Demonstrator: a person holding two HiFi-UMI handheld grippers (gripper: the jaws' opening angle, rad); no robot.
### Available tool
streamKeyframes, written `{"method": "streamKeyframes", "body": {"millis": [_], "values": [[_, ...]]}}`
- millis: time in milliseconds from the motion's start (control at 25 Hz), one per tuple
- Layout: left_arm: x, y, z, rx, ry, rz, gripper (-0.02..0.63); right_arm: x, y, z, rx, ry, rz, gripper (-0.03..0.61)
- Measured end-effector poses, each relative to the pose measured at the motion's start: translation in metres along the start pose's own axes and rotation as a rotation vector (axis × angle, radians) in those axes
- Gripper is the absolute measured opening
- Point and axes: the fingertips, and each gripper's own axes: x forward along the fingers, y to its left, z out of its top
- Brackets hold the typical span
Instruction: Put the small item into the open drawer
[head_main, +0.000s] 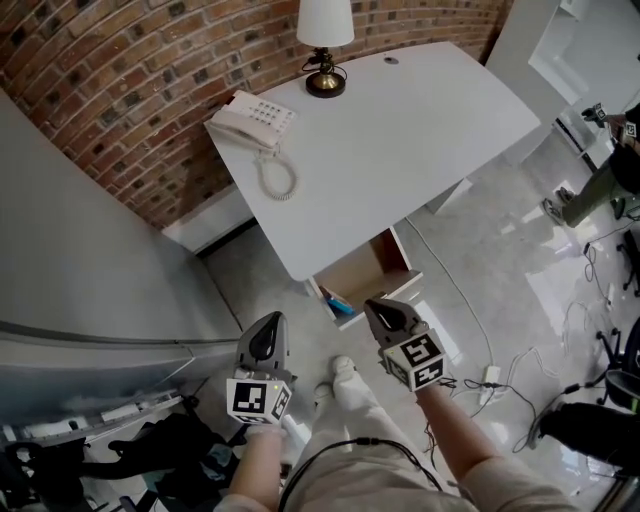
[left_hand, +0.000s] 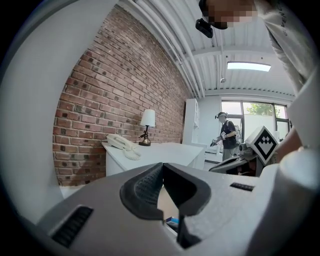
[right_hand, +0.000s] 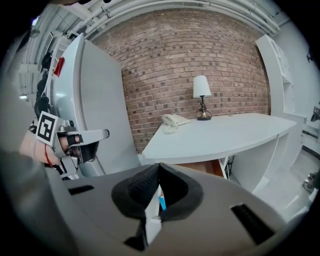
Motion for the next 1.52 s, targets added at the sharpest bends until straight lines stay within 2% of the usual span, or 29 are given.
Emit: {"method": "streamKeyframes", "body": {"millis": [640,1520], "values": [[-0.009,-0.014,0.046,0.017,-0.041,-0.015,0.005,-0.052,-0.008,0.058,0.014,-0.145,-0.009,0.005],[-0.039,-0.011,0.092,0.058,-0.107,0.049,0.005,-0.087,0.005,0.118,-0.023,-0.278,0.033,0.005]]}}
